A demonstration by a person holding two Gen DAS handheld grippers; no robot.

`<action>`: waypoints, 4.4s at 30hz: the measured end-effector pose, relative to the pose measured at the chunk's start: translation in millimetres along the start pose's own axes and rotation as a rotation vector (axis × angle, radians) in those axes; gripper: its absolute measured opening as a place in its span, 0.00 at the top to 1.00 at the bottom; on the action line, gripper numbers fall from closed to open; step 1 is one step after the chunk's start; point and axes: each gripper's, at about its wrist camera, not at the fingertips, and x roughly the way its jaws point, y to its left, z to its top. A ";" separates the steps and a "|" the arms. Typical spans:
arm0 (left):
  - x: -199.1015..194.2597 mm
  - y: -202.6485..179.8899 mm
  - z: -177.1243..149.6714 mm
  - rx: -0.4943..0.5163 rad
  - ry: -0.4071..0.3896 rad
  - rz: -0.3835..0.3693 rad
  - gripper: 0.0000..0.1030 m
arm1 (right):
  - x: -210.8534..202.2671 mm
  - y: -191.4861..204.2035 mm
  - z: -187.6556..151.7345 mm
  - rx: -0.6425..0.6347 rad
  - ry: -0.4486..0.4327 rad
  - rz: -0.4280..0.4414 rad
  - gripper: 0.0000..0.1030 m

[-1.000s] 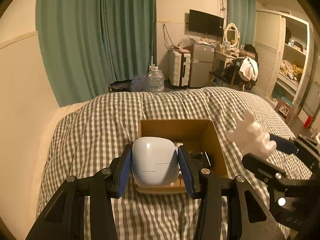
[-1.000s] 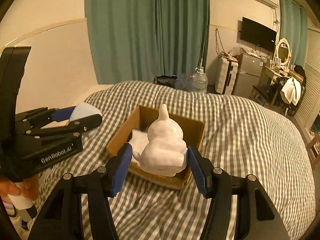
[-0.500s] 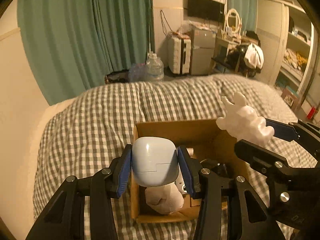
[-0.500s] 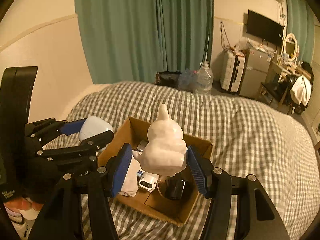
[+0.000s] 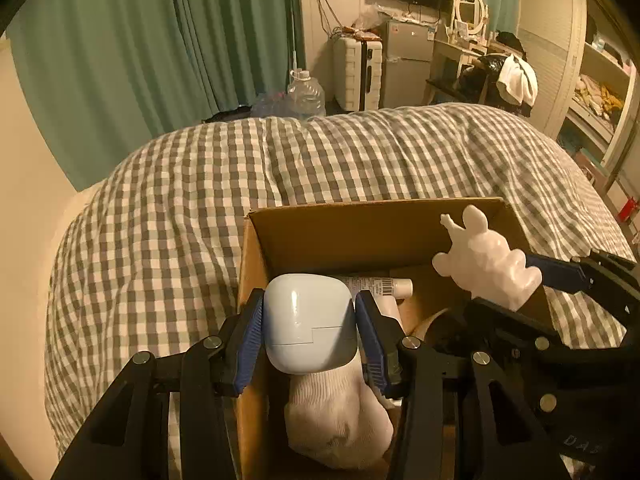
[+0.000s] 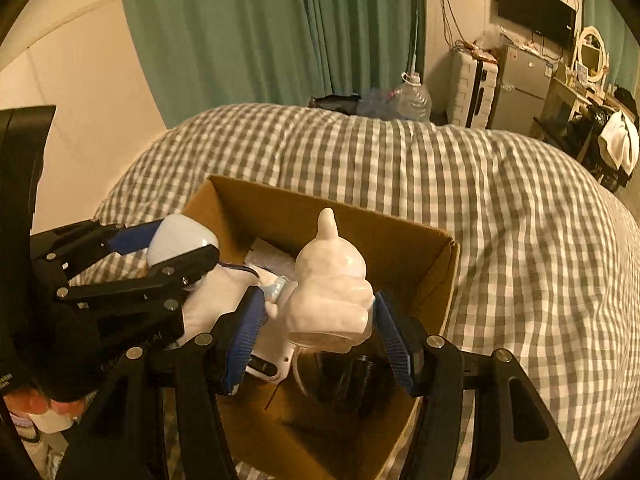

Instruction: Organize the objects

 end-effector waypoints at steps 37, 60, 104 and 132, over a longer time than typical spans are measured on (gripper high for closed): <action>-183.3 -6.9 14.1 -0.029 -0.280 0.065 0.12 | -179.9 22.8 11.8 0.003 -0.284 -0.153 0.15; -291.6 -12.1 -91.0 -0.004 -0.550 0.208 0.00 | -287.5 52.5 -65.2 -0.004 -0.495 -0.285 0.06; -201.5 -13.0 -186.7 -0.128 -0.482 0.193 0.00 | -182.2 61.1 -156.7 -0.021 -0.466 -0.288 0.03; -203.1 -9.7 -190.6 -0.156 -0.468 0.187 0.00 | -175.6 63.7 -157.5 -0.019 -0.446 -0.291 0.03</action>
